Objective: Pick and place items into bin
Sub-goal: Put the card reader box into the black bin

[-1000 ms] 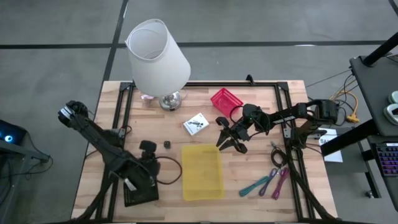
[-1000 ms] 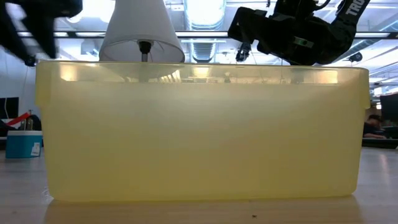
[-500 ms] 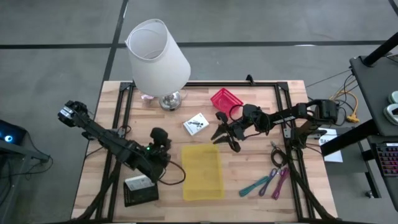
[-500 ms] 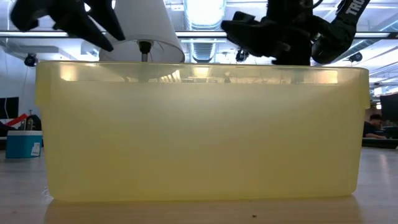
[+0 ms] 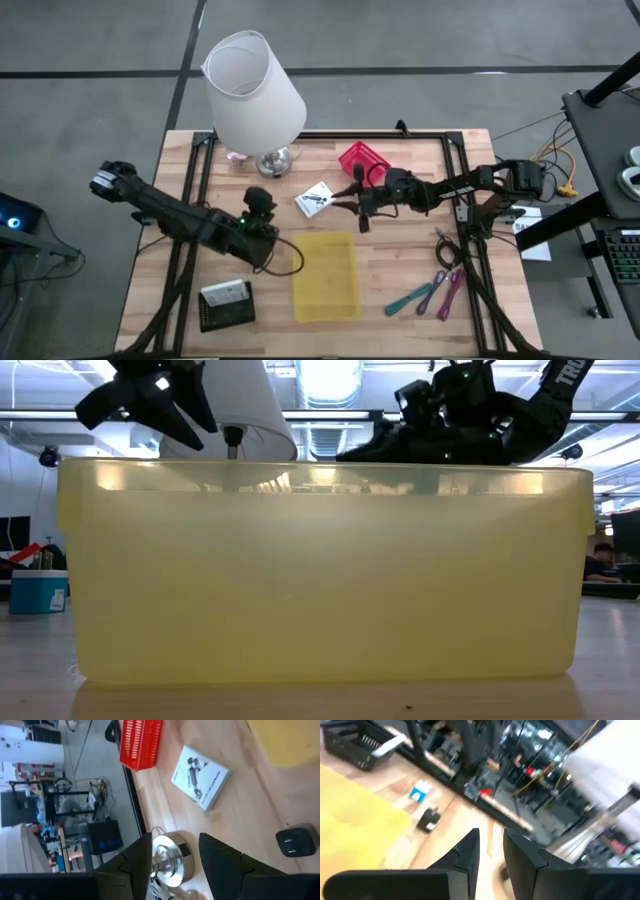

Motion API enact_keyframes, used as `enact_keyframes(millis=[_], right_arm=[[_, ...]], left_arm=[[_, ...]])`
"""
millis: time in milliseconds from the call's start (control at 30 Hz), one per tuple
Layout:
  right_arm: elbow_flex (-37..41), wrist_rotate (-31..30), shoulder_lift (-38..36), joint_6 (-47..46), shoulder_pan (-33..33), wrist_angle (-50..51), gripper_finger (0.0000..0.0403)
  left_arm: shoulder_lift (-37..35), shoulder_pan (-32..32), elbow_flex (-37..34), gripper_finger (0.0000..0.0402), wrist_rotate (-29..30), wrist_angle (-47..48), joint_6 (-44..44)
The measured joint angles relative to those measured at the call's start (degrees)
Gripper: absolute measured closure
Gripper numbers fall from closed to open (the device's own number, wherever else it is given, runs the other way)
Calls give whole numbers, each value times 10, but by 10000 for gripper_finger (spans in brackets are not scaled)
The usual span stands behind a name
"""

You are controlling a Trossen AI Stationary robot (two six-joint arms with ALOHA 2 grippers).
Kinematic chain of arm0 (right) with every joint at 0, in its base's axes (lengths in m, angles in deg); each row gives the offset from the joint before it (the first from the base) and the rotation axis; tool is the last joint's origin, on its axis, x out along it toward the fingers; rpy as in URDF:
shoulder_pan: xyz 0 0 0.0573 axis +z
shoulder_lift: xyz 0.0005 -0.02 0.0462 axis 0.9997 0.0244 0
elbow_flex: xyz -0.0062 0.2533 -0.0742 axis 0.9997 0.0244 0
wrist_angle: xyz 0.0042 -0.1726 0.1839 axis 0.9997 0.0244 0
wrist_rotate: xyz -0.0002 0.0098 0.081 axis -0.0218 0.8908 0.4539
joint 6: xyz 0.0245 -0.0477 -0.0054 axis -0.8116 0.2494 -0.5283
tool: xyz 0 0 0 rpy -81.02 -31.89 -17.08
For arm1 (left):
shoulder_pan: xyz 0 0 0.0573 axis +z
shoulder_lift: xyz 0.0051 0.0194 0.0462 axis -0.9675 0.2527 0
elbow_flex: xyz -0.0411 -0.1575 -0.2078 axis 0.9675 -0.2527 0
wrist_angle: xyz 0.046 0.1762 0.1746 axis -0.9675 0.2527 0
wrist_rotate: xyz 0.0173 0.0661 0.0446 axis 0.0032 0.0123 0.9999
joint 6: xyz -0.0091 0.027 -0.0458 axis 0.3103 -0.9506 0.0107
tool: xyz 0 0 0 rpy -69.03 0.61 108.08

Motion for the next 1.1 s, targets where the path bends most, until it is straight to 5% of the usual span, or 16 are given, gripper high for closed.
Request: enact_keyframes(millis=[800, 1100], right_arm=[[1, -1, 0, -5, 0, 68, 328], [4, -63, -4, 16, 0, 98, 328]], left_arm=[[-49, 147, -58, 256, -62, -59, -59], [-50, 237, -58, 256, -258, -202, -171]])
